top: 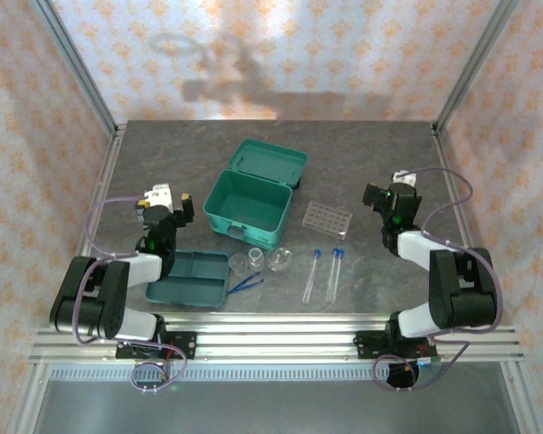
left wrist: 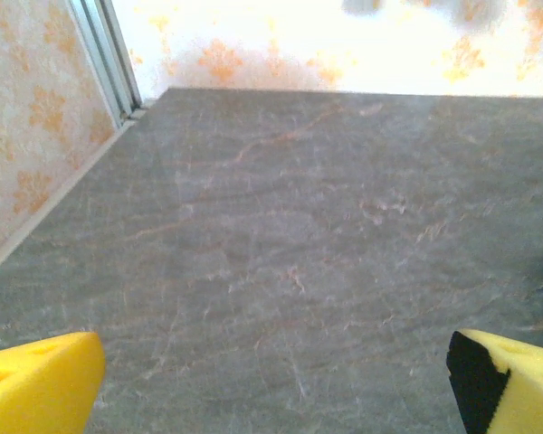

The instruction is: Organize the chemistry lab equipment

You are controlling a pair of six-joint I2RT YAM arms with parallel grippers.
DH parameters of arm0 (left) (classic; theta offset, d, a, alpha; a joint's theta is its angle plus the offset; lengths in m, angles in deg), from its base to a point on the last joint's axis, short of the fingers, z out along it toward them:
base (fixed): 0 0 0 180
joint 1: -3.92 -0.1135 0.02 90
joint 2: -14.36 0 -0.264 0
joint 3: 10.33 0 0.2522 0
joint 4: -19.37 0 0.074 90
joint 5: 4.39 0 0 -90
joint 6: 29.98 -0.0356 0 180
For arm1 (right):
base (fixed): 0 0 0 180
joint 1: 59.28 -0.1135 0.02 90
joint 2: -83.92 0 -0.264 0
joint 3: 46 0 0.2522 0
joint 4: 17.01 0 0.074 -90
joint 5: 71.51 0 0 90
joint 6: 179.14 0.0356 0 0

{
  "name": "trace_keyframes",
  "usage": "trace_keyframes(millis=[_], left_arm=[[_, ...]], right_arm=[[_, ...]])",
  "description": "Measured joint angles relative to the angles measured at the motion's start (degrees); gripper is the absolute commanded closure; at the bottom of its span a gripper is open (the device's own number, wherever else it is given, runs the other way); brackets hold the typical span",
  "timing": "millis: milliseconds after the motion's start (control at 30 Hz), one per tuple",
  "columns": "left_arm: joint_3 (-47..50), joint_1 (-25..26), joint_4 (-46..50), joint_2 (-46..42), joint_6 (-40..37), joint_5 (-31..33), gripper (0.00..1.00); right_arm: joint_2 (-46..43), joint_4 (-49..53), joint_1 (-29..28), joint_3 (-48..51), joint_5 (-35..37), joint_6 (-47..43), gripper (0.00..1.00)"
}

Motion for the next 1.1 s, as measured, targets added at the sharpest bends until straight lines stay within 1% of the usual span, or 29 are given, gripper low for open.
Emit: trace_keyframes(millis=[133, 200, 267, 367, 400, 467, 533, 633, 767, 900, 1000, 1100], left_arm=[[-4.0, 0.0, 8.7, -5.1, -1.2, -0.5, 0.00], [-6.4, 0.0, 13.9, -7.4, -2.2, -1.0, 0.00], [-10.1, 0.0, 21.9, -9.2, -3.3, -2.3, 0.01], [-16.8, -0.1, 35.2, -10.2, -5.5, -6.8, 0.02], [-18.9, -0.1, 39.3, -10.4, -6.1, -8.4, 0.02], [-23.0, -0.1, 48.0, -11.1, -7.3, -11.6, 0.02], [-26.2, -0.1, 55.3, -12.1, -8.1, -14.2, 0.03], [-29.8, 0.0, 65.0, -14.5, -9.4, -17.6, 0.04], [-33.0, 1.7, 75.3, -17.9, -10.8, -20.6, 0.06], [-35.1, 6.6, 82.1, -19.5, -11.3, -21.6, 0.09], [-37.1, 11.0, 85.8, -18.5, -11.3, -21.5, 0.13], [-39.6, 15.8, 88.4, -16.3, -10.9, -21.4, 0.14]], right_arm=[[-4.3, 8.0, 0.0, -2.5, 4.5, 4.3, 0.00], [-4.8, 14.4, 0.0, -5.9, 7.3, 7.8, 0.00], [-4.7, 22.6, -0.3, -10.9, 11.2, 12.0, 0.00], [-4.5, 34.3, -1.3, -18.8, 18.0, 17.5, 0.00], [-4.5, 36.7, -1.8, -20.5, 19.5, 18.6, 0.00], [-4.9, 41.2, -3.5, -22.6, 21.9, 20.7, 0.00], [-5.8, 45.7, -5.9, -22.9, 22.9, 22.3, 0.00], [-7.5, 52.8, -9.0, -22.9, 22.5, 24.2, 0.00], [-11.8, 60.2, -12.4, -23.1, 19.6, 26.2, 0.04], [-18.0, 64.6, -16.4, -23.1, 15.1, 27.9, 0.08], [-21.5, 67.7, -19.9, -23.1, 12.4, 29.5, 0.10], [-22.9, 70.9, -23.8, -23.1, 10.9, 31.1, 0.12]])
